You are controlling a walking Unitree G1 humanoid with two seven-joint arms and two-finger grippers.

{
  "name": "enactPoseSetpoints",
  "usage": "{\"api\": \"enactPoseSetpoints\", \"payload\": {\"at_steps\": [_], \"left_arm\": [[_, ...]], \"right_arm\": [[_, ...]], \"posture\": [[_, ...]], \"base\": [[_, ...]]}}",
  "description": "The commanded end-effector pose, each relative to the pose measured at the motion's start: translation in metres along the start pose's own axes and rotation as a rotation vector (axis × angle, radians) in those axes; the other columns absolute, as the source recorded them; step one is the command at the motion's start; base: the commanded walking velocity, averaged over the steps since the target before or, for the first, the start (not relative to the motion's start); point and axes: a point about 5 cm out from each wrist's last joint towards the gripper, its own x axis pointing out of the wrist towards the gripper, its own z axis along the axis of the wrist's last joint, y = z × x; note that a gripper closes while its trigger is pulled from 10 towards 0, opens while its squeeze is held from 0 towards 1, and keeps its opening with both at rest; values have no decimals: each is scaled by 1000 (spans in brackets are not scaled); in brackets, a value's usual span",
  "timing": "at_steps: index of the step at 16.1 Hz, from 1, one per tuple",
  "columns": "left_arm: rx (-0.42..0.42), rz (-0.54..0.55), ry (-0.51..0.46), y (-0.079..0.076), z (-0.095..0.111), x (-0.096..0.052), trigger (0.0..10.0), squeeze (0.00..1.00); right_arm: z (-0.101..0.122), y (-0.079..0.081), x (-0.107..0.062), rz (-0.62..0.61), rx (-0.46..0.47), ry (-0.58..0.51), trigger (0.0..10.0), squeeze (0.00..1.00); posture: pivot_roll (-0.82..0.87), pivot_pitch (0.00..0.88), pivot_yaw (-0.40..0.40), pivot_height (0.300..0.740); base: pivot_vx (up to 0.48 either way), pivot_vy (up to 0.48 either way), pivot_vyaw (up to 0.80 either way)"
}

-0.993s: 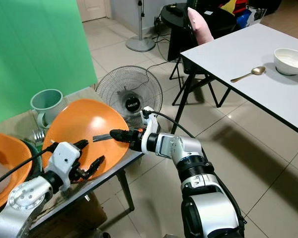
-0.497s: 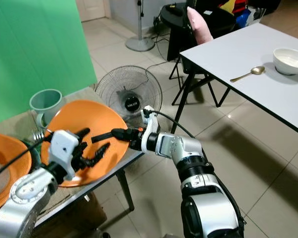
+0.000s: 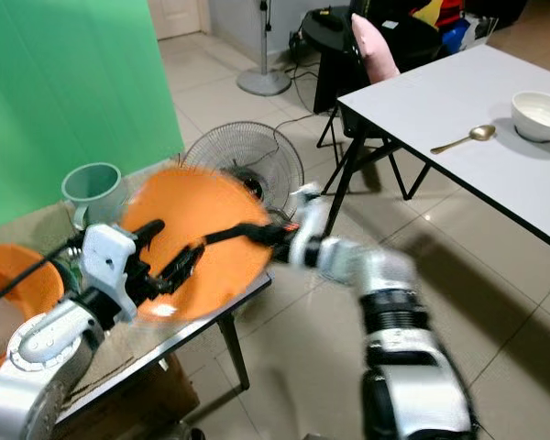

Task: Setting the table

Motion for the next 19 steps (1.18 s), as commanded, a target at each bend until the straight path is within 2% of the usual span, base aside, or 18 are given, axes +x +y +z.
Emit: {"api": "enactPoseSetpoints", "payload": {"at_steps": [1,3,4,5,7,9,11,14,16,19], "left_arm": [[3,6,-21,2,8,-1,10000,0],[-1,11,-36,3,13,-1,10000,0],[-4,21,-56,4,19,-1,10000,0],[-2,32,-68,6,23,-3,10000,0],[12,90,-64,9,27,-7,10000,0],[4,179,-70,13,30,-11,10000,0],[37,222,-56,12,28,-11,10000,0],[42,309,-37,10,26,-8,10000,0],[62,325,-36,6,24,-5,10000,0],[31,357,-63,-1,19,-3,10000,0]], "right_arm": [[12,7,-11,31,-8,-54,0,0],[19,8,-25,17,-16,-82,0,0],[32,11,-49,-16,-55,-159,3725,0],[41,13,-68,-68,-95,-216,10000,0],[49,18,-94,-149,-160,-333,10000,0],[49,24,-115,-237,-200,-438,10000,0],[42,27,-126,-328,-222,-489,10000,0],[29,33,-148,-512,-215,-645,10000,0],[23,31,-154,-596,-209,-697,10000,0],[9,30,-146,-707,-201,-721,10000,0]], "posture": [[-45,7,4,740],[-46,1,4,740],[-51,0,7,740],[-56,0,14,740],[-69,0,33,740],[-85,0,53,740],[-98,0,69,740],[-108,0,79,740],[-113,0,85,740],[-134,0,99,740]], "base": [[0,0,0],[0,0,0],[0,0,0],[0,0,0],[0,0,0],[0,0,-684],[0,0,-763],[0,0,-760],[0,0,-763],[0,0,-763]]}}
